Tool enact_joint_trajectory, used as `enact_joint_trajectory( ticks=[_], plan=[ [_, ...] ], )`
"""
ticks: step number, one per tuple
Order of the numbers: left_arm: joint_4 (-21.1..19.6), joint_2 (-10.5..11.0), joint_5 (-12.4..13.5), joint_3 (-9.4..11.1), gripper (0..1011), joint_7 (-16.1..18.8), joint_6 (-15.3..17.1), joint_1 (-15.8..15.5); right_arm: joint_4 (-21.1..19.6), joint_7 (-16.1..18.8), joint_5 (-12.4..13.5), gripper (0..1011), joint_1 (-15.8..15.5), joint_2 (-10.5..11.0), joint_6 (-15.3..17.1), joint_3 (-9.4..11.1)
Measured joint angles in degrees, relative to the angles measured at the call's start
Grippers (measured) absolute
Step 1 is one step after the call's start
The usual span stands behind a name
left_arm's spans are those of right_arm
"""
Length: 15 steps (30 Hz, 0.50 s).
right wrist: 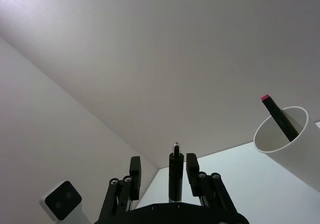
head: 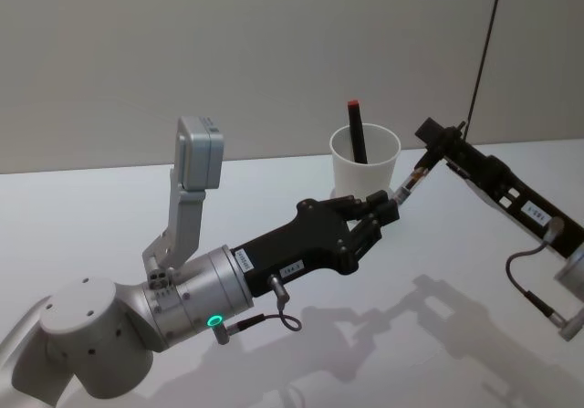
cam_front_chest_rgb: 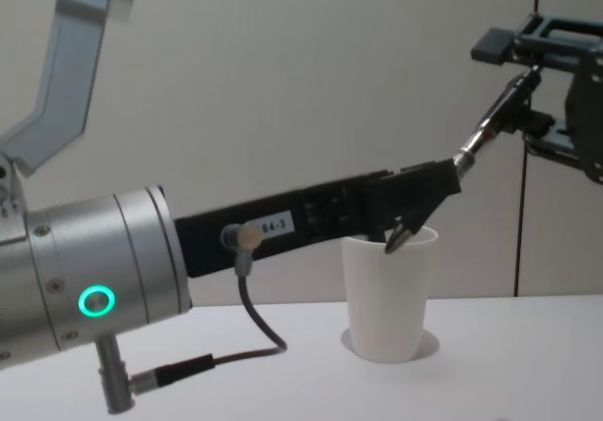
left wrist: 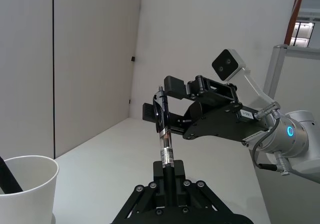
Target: Place the pen into the pen holder.
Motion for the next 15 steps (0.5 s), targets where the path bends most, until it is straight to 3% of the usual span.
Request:
enact_joint_trajectory(
  ticks=[11, 15],
  plan=[
    [0.0, 0.0, 0.0, 0.0, 116, 0.0, 0.0, 0.0, 0.0, -0.1, -0.2, 226, 0.1, -0.1, -0.1, -0.2],
    [0.0, 0.0, 0.0, 0.0, 116, 0.0, 0.0, 0.0, 0.1, -0.2, -0.3, 137, 0.2, -0.1, -0.1, -0.2]
  ],
)
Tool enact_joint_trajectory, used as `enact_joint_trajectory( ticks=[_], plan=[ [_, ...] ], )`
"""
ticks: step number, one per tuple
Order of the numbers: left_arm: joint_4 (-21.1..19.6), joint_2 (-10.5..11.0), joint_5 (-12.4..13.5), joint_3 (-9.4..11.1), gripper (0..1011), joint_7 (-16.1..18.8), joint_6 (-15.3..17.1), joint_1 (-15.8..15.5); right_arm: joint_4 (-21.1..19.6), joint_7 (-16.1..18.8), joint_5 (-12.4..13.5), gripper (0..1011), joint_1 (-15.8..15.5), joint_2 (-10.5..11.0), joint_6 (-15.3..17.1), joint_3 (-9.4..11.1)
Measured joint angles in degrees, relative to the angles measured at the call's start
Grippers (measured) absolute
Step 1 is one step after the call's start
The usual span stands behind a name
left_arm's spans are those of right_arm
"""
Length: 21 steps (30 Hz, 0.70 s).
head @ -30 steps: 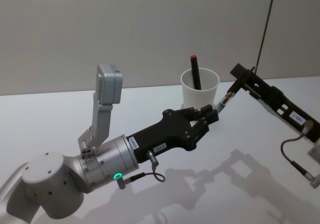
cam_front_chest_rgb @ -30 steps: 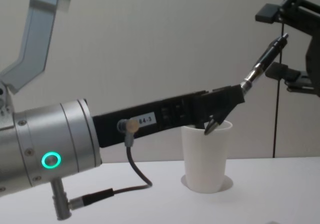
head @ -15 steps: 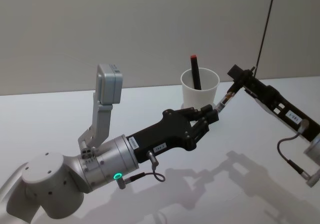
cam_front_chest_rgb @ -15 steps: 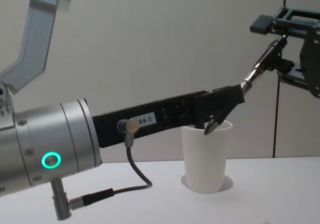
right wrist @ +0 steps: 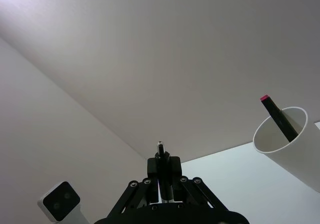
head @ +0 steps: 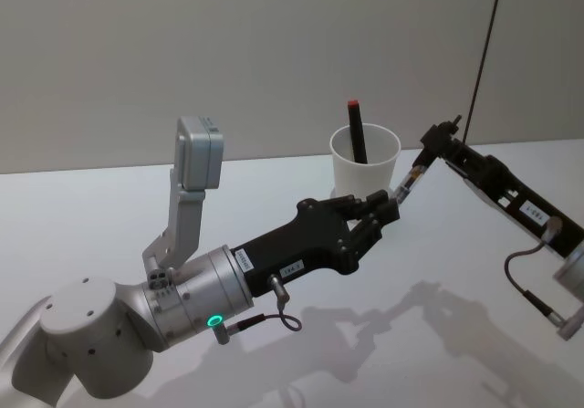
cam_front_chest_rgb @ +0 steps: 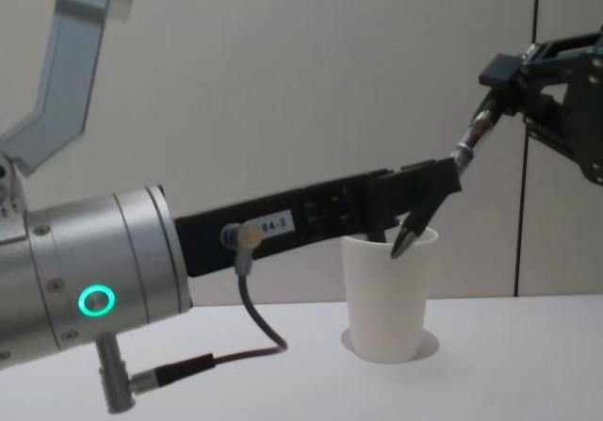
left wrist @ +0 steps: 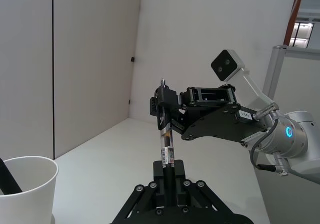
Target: Place the pen into the pen holder.
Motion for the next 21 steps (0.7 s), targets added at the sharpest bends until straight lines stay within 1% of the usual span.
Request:
enact_joint_trajectory(
  ticks=[10, 12, 17, 18, 19, 21],
  plan=[
    [0.0, 0.0, 0.0, 0.0, 116, 0.0, 0.0, 0.0, 0.0, 0.0, 0.0, 135, 0.1, 0.0, 0.0, -0.1],
    [0.0, 0.0, 0.0, 0.0, 134, 0.0, 0.0, 0.0, 0.0, 0.0, -0.1, 135, 0.1, -0.1, 0.0, -0.1],
    [0.0, 0.0, 0.0, 0.0, 262, 0.1, 0.0, 0.0, 0.0, 0.0, 0.0, 134, 0.1, -0.1, 0.0, -0.1],
    [0.0, 0.0, 0.0, 0.0, 310, 0.1, 0.0, 0.0, 0.0, 0.0, 0.0, 135, 0.1, -0.1, 0.0, -0.1],
    [0.0, 0.0, 0.0, 0.0, 329, 0.1, 0.0, 0.0, 0.0, 0.0, 0.0, 135, 0.1, -0.1, 0.0, -0.1],
    [0.0, 0.0, 0.0, 0.0, 406, 0.1, 0.0, 0.0, 0.0, 0.0, -0.1, 135, 0.1, -0.1, 0.0, -0.1]
  ],
)
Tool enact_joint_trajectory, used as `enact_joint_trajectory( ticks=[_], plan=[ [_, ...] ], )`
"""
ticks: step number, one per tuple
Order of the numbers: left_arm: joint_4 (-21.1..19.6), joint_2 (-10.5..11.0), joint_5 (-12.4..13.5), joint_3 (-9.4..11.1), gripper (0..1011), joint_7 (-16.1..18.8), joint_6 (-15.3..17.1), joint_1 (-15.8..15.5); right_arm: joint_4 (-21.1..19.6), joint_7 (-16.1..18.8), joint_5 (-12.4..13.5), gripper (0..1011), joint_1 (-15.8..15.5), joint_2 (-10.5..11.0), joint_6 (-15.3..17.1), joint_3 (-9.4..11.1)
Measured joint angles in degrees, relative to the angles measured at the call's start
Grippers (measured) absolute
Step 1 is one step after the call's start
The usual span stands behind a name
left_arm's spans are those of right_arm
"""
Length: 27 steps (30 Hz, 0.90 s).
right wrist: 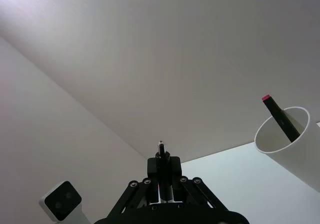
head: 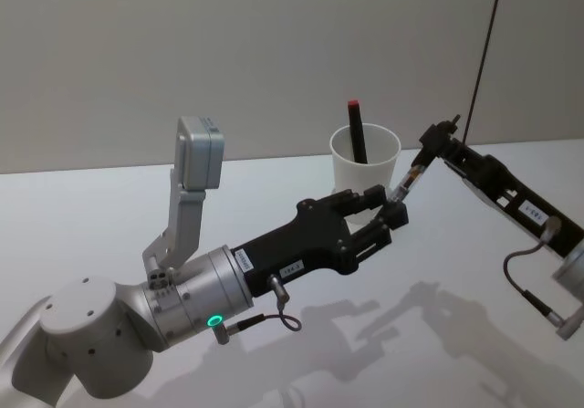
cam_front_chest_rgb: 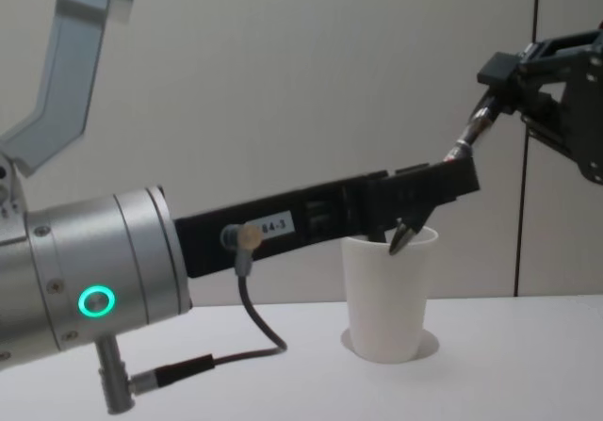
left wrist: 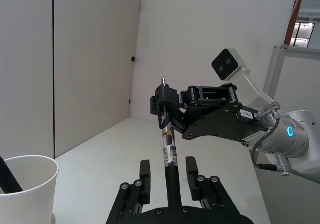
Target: Place the pen into the pen holder.
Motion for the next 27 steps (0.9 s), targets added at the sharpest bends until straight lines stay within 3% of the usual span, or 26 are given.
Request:
enact_joint_trajectory(
  ticks=[3, 4, 11, 19, 27],
  plan=[
    [0.0, 0.0, 0.0, 0.0, 460, 0.0, 0.0, 0.0, 0.0, 0.0, 0.0, 135, 0.0, 0.0, 0.0, 0.0],
    [0.0, 0.0, 0.0, 0.0, 535, 0.0, 0.0, 0.0, 0.0, 0.0, 0.0, 135, 0.0, 0.0, 0.0, 0.0],
    [0.0, 0.0, 0.0, 0.0, 770, 0.0, 0.0, 0.0, 0.0, 0.0, 0.0, 135, 0.0, 0.0, 0.0, 0.0],
    [0.0, 0.0, 0.0, 0.0, 966, 0.0, 0.0, 0.0, 0.1, 0.0, 0.0, 135, 0.0, 0.1, -0.2, 0.0],
    [0.0, 0.0, 0.0, 0.0, 1001, 0.0, 0.0, 0.0, 0.2, 0.3, 0.1, 135, 0.0, 0.9, -1.1, 0.3]
  ],
)
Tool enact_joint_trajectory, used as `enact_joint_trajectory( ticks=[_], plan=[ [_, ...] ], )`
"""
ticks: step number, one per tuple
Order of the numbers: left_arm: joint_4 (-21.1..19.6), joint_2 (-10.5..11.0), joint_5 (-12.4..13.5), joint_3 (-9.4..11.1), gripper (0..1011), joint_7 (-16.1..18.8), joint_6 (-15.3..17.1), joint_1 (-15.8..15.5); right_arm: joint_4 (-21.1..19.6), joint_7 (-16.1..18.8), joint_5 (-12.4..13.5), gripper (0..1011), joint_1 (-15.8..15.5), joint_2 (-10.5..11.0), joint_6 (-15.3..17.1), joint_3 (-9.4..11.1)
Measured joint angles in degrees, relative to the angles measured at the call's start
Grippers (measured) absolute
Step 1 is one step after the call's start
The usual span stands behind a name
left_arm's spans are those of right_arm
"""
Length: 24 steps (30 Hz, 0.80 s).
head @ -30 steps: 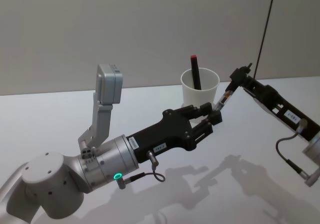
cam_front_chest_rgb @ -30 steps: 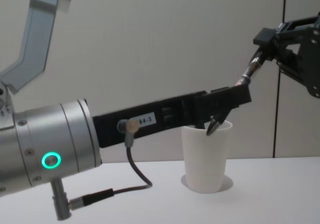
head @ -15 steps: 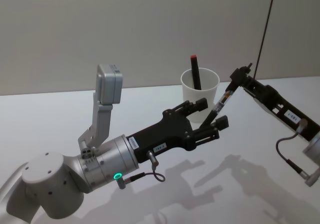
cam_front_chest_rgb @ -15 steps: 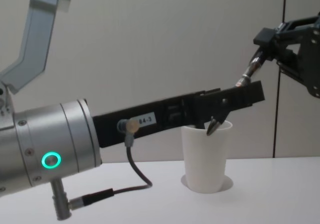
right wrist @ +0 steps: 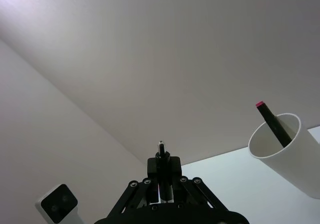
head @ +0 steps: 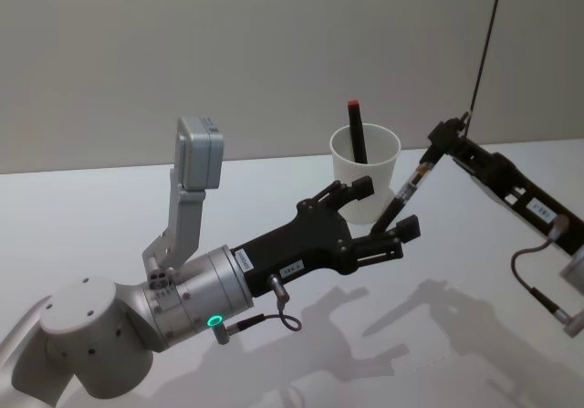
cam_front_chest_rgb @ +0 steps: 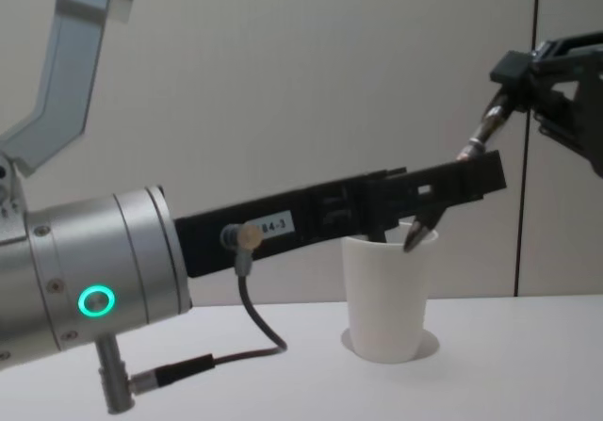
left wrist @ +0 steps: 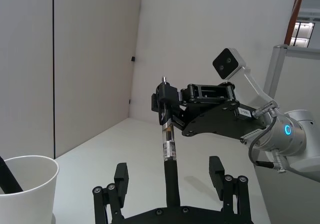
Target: Place the pen into the pen holder.
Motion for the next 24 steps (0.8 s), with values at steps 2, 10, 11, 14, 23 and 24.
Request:
enact_joint_trajectory(
  ticks=[2, 10, 11, 14, 23, 24],
  plan=[
    [0.0, 0.0, 0.0, 0.0, 1001, 0.0, 0.0, 0.0, 0.0, 0.0, 0.1, 135, -0.1, 0.4, -0.3, 0.2],
    [0.0, 0.0, 0.0, 0.0, 1001, 0.0, 0.0, 0.0, 0.0, -0.1, 0.4, 135, -0.7, 2.4, -1.7, 1.1],
    [0.0, 0.0, 0.0, 0.0, 1001, 0.0, 0.0, 0.0, 0.0, -0.1, 0.5, 135, -0.9, 2.9, -1.9, 1.4],
    [0.0, 0.0, 0.0, 0.0, 1001, 0.0, 0.0, 0.0, 0.1, -0.4, 0.4, 135, -1.1, 3.8, -2.5, 1.8],
    [0.0, 0.0, 0.0, 0.0, 1001, 0.0, 0.0, 0.0, 1.1, -1.3, -2.5, 135, -0.5, 5.5, -4.0, 2.4],
    [0.0, 0.0, 0.0, 0.0, 1001, 0.0, 0.0, 0.0, 1.4, -1.4, -3.4, 135, -0.1, 5.6, -4.2, 2.5]
  ],
)
